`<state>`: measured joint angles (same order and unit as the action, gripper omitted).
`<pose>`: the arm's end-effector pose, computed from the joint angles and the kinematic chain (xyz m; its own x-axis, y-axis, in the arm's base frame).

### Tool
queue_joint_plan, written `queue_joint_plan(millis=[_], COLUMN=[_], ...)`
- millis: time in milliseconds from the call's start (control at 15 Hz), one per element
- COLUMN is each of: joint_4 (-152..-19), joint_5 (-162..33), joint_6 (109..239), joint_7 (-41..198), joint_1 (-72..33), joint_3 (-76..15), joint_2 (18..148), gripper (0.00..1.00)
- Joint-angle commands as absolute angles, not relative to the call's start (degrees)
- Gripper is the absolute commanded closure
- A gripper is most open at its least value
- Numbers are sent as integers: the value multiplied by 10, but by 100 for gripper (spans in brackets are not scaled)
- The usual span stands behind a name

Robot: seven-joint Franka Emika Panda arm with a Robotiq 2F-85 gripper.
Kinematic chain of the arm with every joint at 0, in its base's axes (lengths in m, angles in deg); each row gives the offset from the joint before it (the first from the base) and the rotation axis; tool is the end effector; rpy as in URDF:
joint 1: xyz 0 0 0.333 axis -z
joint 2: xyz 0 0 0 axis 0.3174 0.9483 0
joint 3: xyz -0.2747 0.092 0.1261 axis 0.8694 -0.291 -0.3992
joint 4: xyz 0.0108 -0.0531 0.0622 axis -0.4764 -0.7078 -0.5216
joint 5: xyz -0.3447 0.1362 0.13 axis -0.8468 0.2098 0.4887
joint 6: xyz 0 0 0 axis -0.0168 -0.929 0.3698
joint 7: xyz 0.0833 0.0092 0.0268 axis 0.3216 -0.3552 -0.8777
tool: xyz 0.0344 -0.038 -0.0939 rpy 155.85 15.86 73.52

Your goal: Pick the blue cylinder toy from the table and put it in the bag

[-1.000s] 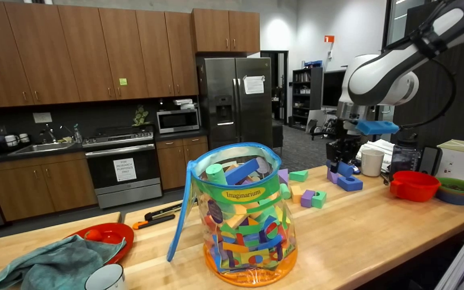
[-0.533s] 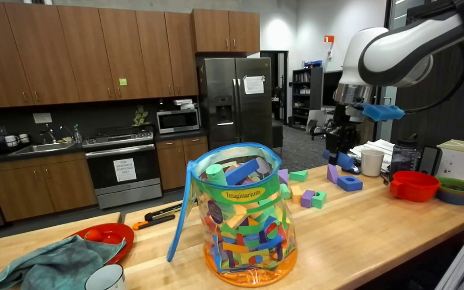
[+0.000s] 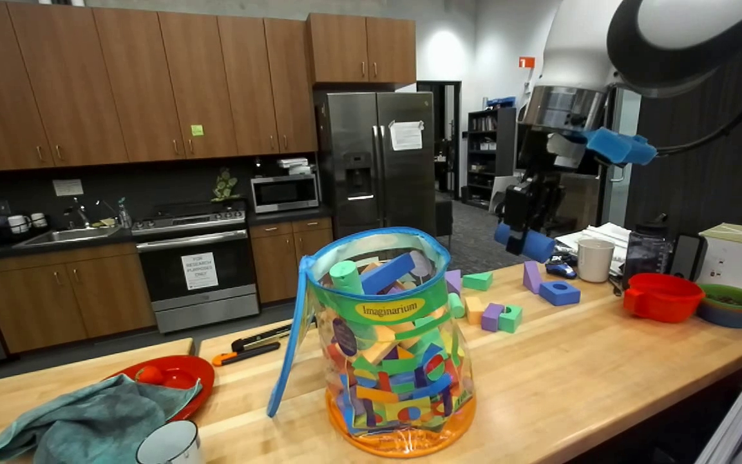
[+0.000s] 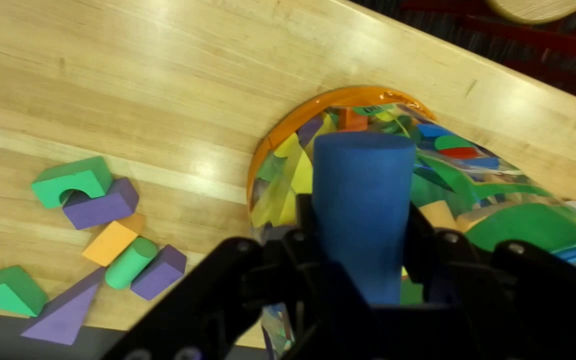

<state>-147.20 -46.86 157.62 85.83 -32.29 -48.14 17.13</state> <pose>0.2789 0.1621 0.4914 0.9735 0.1004 0.2053 0.1263 -0.9851 -0.1171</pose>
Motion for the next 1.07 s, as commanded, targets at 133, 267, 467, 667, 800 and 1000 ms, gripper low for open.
queue_joint_plan(millis=[133,267,467,667,800,1000], joint_4=[-1444,-1450,-1469,-1482,-1490,-1497], joint_5=[-434,-420,-383,-331,-291,-236], joint_6=[1597,1618,1695,1787,1854,1935], joint_7=[875,862,834,795,764,712], joint_1=[-347,-352,-365,-392,-425,-487], joint_3=[-507,-499,-481,-455,-437,-410], joint_2=[183,184,188,200,206,219], gripper=[84,84,84,84,84,84])
